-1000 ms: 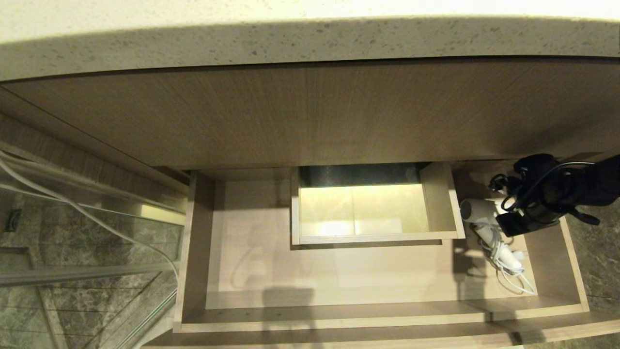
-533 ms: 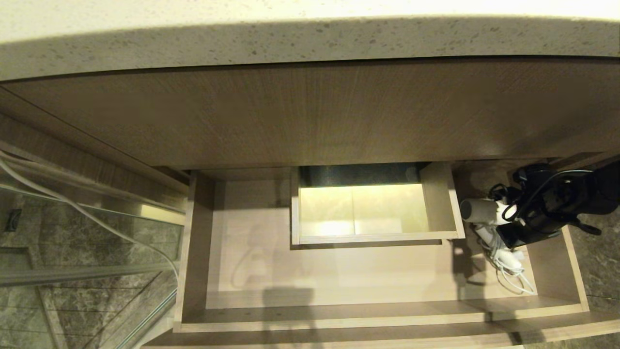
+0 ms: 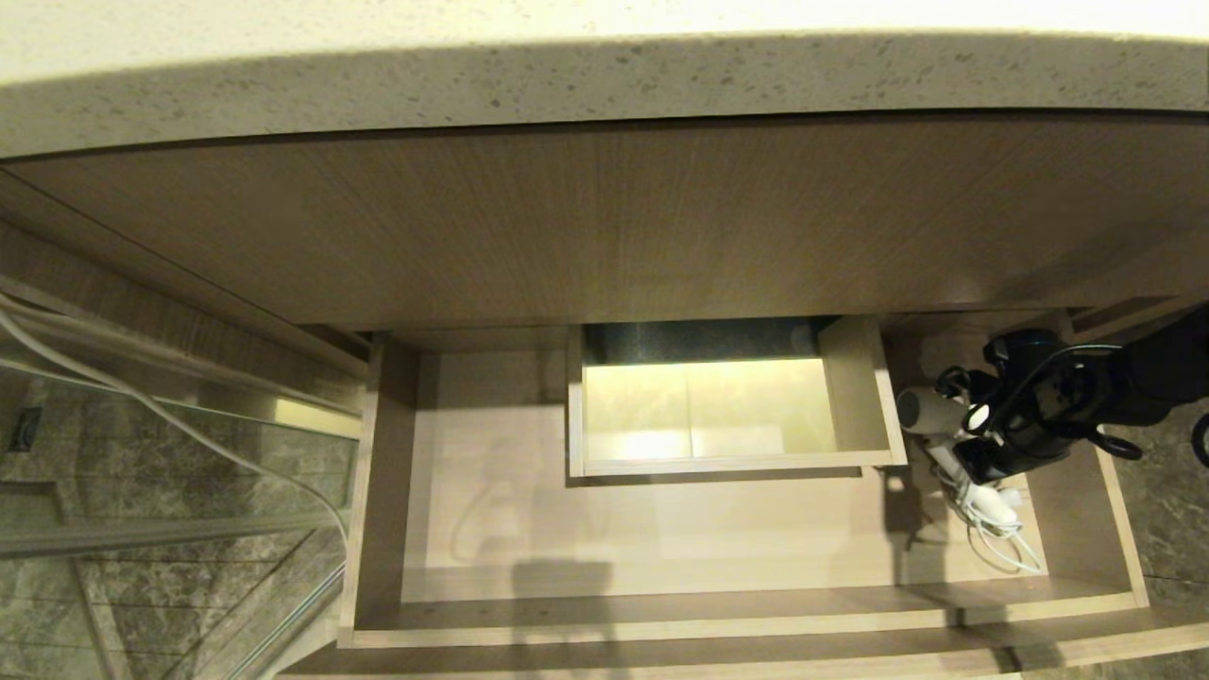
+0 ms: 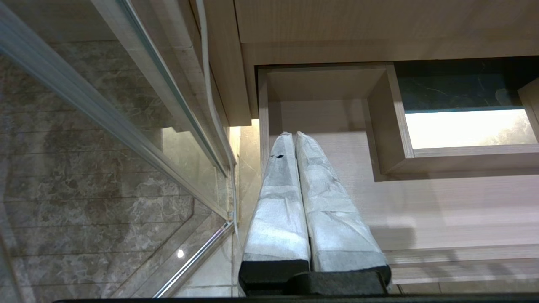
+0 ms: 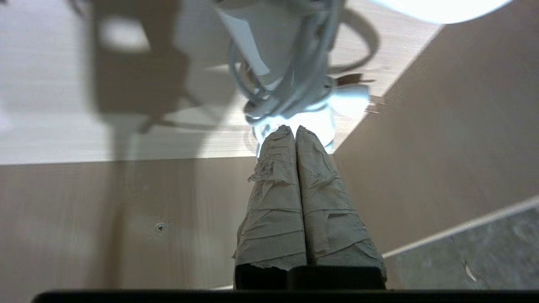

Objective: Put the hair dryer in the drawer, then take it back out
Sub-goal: Take the hairdryer out

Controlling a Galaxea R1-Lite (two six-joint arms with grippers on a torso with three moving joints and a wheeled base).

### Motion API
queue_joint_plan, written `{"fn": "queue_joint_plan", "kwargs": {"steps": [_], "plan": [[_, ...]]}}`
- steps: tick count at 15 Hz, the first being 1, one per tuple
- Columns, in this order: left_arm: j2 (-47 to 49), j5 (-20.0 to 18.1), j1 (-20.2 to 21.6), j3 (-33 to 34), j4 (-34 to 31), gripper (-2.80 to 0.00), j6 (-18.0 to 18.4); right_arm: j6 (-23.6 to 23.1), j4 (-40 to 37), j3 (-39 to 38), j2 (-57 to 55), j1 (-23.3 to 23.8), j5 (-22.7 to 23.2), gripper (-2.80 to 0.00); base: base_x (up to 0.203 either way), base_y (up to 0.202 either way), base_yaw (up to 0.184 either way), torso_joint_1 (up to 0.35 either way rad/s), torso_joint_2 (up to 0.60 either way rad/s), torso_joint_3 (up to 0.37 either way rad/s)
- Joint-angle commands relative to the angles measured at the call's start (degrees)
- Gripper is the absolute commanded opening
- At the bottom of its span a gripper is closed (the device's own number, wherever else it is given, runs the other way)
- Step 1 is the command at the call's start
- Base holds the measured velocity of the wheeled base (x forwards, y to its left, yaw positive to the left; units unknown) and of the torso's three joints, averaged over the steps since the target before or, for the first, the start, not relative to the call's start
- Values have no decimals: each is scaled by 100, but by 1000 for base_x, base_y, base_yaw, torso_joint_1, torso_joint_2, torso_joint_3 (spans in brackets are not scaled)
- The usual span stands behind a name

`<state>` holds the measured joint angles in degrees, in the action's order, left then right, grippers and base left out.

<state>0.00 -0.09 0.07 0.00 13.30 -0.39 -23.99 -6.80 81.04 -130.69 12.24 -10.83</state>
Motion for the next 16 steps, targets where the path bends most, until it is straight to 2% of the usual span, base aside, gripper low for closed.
{"fn": "queue_joint_plan", "kwargs": {"steps": [1,9,16], "plan": [[0,0,1,229,15,-280,4,-64,-4,26,-148,-2,4,0,0,0,0,0,0,0],[0,0,1,229,8,-280,-2,-8,18,-91,-102,-110,-25,0,0,0,0,0,0,0],[0,0,1,229,7,-280,-3,26,30,90,-559,-134,28,0,0,0,0,0,0,0]]}}
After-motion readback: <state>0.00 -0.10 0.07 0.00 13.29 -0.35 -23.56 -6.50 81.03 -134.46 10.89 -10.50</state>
